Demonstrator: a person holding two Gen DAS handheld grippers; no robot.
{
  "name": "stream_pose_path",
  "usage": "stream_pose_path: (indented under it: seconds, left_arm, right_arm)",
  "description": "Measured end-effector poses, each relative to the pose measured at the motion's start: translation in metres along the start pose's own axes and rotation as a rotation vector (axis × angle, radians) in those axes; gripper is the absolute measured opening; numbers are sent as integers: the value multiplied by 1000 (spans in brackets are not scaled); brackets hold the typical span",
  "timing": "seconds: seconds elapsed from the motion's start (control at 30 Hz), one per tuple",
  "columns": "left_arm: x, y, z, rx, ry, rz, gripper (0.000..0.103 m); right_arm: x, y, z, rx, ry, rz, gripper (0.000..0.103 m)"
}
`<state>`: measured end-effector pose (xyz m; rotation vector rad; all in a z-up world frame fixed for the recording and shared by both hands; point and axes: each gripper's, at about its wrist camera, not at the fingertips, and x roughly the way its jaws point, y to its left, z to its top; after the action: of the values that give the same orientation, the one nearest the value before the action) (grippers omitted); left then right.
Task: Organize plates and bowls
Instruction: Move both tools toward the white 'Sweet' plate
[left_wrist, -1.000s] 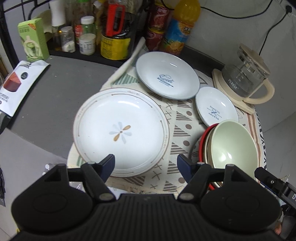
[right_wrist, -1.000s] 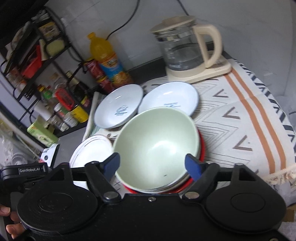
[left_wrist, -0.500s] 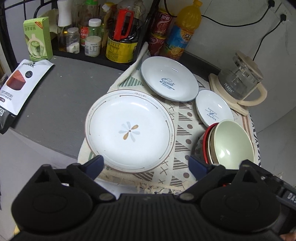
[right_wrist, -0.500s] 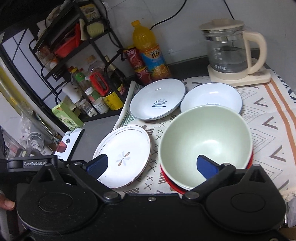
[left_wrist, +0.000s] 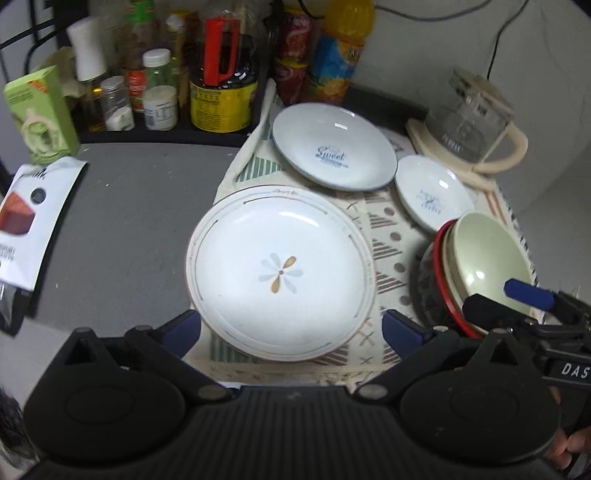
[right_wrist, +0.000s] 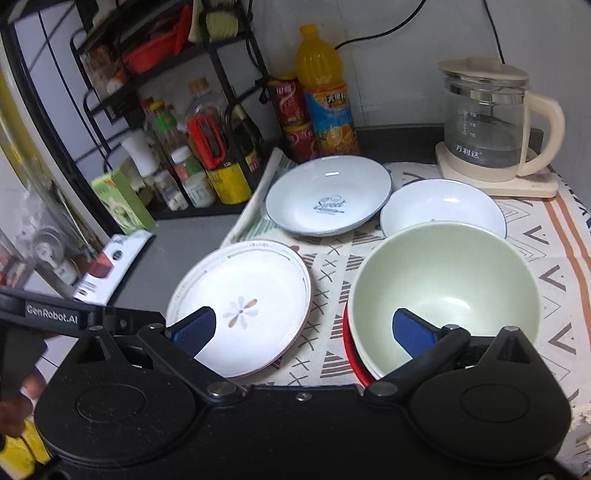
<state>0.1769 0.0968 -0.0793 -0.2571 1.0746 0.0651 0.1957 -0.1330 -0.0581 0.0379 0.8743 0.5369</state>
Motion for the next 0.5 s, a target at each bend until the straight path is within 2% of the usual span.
stream_pose_path:
  seconds: [0.07, 0.17, 0.23, 0.5]
  left_arm:
    - [8, 7, 7, 14, 16, -4, 103]
    - [17, 16, 20, 51, 22, -5, 103]
    - [22, 21, 31, 65, 22, -12, 103]
    - [53, 36, 72, 131, 38, -59, 103]
  right_arm:
    - [6, 7, 2, 19, 16, -61, 103]
    - [15, 11, 5, 72, 28, -64, 103]
    - [23, 14, 7, 91, 46, -102, 103]
    - [45, 16, 23, 200, 12, -184, 103]
